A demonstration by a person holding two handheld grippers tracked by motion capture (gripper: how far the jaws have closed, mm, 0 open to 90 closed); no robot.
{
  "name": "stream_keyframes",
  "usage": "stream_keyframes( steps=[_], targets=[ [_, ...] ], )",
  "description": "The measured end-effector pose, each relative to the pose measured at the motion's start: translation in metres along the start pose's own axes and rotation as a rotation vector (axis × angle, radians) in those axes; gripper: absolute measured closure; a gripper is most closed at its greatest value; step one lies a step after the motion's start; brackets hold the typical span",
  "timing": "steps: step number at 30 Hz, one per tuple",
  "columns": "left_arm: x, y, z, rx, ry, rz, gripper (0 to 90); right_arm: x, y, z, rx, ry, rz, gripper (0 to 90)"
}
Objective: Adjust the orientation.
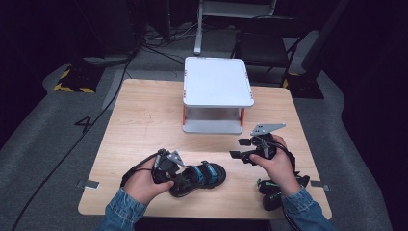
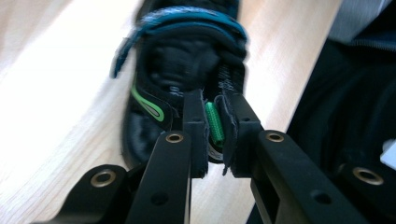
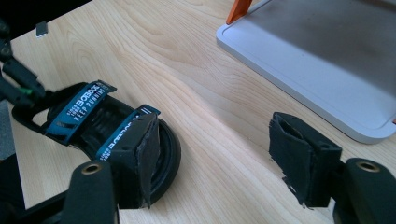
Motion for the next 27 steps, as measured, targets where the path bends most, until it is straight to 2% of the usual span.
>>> stream_keyframes(
  steps=[2, 4, 6, 8, 9, 11, 12, 13, 15, 17, 18, 19, 20, 21, 22, 23, 25, 26, 27],
  targets=[
    [-0.003, 0.001, -0.001, 0.02, 0.005, -0.007, 77.4, 0.001, 0.001, 0.001, 0.0, -0.003, 0.004, 34.1],
    [-0.003, 0.004, -0.005, 0.049, -0.018, -0.035, 67.4, 0.001, 0.003, 0.003, 0.0, -0.006, 0.006, 34.0],
    [-0.007, 0.007, -0.012, 0.117, -0.118, -0.134, 43.6, 0.002, 0.005, 0.004, 0.002, -0.008, 0.012, 33.9],
    [-0.011, 0.007, -0.017, 0.127, -0.189, -0.195, 35.4, 0.003, 0.007, 0.006, 0.003, -0.016, 0.017, 33.9],
    [-0.011, 0.003, -0.018, 0.115, -0.217, -0.198, 32.5, 0.004, 0.007, 0.007, 0.002, -0.018, 0.02, 33.9],
    [-0.012, -0.007, -0.018, 0.066, -0.275, -0.183, 31.8, 0.004, 0.009, 0.01, 0.0, -0.023, 0.027, 33.8],
    [-0.012, -0.019, -0.02, 0.021, -0.328, -0.183, 31.8, 0.004, 0.012, 0.013, -0.003, -0.028, 0.03, 33.8],
    [-0.012, -0.019, -0.02, 0.021, -0.328, -0.183, 31.9, 0.004, 0.012, 0.013, -0.003, -0.028, 0.03, 33.8],
    [-0.015, -0.029, -0.025, 0.013, -0.365, -0.216, 33.5, 0.006, 0.015, 0.017, -0.001, -0.036, 0.041, 33.7],
    [-0.019, -0.036, -0.033, 0.04, -0.373, -0.253, 33.5, 0.008, 0.019, 0.02, -0.003, -0.043, 0.051, 33.7],
    [-0.02, -0.041, -0.037, 0.049, -0.394, -0.23, 42.9, 0.009, 0.023, 0.023, 0.0, -0.051, 0.059, 33.7],
    [-0.02, -0.041, -0.037, 0.049, -0.394, -0.23, 53.1, 0.009, 0.023, 0.023, 0.0, -0.051, 0.059, 33.7],
    [-0.018, -0.043, -0.038, 0.04, -0.396, -0.193, 60.4, 0.01, 0.027, 0.026, 0.002, -0.06, 0.071, 33.7],
    [-0.017, -0.045, -0.038, 0.039, -0.398, -0.164, 60.4, 0.01, 0.027, 0.026, 0.002, -0.06, 0.071, 33.7],
    [-0.017, -0.045, -0.041, 0.035, -0.382, -0.173, 70.0, 0.012, 0.031, 0.03, 0.004, -0.071, 0.081, 33.7],
    [-0.017, -0.045, -0.041, 0.035, -0.382, -0.173, 73.9, 0.012, 0.031, 0.03, 0.004, -0.071, 0.081, 33.7],
    [-0.018, -0.043, -0.045, 0.039, -0.328, -0.168, 76.0, 0.014, 0.036, 0.033, 0.007, -0.081, 0.095, 33.7],
    [-0.02, -0.043, -0.049, 0.056, -0.291, -0.171, 77.4, 0.015, 0.04, 0.036, 0.01, -0.088, 0.104, 33.7],
    [-0.023, -0.043, -0.052, 0.075, -0.236, -0.176, 77.4, 0.015, 0.04, 0.036, 0.01, -0.088, 0.104, 33.7]
  ],
)
Point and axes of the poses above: each handheld gripper's, and its own axes: y roughly backward along the jaws, z roughly out of its underside, x roughly to its right, the point moved 5 cm from there along -y, roughly forward along the jaws
